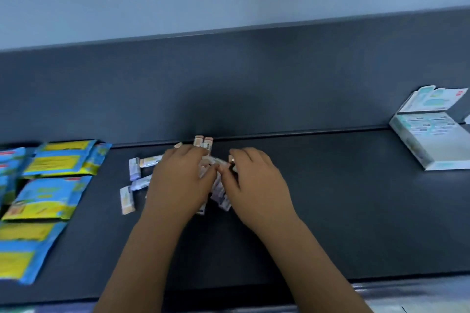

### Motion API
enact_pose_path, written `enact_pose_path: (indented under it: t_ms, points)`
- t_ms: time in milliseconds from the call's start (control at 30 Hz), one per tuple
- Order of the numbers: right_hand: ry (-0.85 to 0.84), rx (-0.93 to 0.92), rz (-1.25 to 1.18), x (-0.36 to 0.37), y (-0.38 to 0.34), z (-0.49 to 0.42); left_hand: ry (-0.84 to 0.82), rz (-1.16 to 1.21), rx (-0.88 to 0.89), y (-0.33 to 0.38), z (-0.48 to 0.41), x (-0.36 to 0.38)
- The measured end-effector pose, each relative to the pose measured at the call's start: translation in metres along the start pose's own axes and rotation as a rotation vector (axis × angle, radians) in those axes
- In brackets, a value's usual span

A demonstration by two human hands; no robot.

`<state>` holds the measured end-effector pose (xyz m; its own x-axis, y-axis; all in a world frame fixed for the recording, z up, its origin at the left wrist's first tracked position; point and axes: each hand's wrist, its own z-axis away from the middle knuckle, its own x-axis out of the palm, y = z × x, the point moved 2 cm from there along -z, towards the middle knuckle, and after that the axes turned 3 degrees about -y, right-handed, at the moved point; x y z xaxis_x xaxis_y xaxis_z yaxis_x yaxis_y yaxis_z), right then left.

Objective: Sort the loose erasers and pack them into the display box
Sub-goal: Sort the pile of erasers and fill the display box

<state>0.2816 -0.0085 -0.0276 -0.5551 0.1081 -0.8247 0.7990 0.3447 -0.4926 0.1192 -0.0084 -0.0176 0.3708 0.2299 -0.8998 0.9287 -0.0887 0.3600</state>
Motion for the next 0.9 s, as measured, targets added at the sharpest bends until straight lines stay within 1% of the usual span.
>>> enact_pose_path:
  t_ms: [167,233,367,467,567,700,800,900]
  points:
    - [-0.102,-0.02,0.057,0.037,-0.052,0.006,-0.027,0.037,-0.1,-0.074,0.031,-0.023]
    - [-0.135,-0.029,0.095,0.047,-0.064,0.009,-0.039,0.036,-0.104,-0.091,0.04,-0.026]
    - [-0.157,-0.041,0.142,0.06,-0.08,0.012,-0.034,0.116,-0.052,-0.112,0.05,-0.027]
    - [-0.154,-0.042,0.162,0.066,-0.087,0.012,-0.036,0.162,-0.019,-0.12,0.053,-0.025]
    - [-0.138,-0.024,0.105,0.068,-0.092,0.008,-0.041,0.191,-0.001,-0.123,0.052,-0.025]
    - [-0.05,-0.012,0.044,0.075,-0.091,-0.006,-0.058,0.204,-0.024,-0.126,0.048,-0.028]
    - [-0.033,0.009,0.159,0.08,-0.085,-0.021,-0.037,0.137,-0.031,-0.119,0.044,-0.032]
    - [-0.078,0.028,0.296,0.08,-0.084,-0.03,-0.037,0.122,-0.012,-0.111,0.039,-0.029]
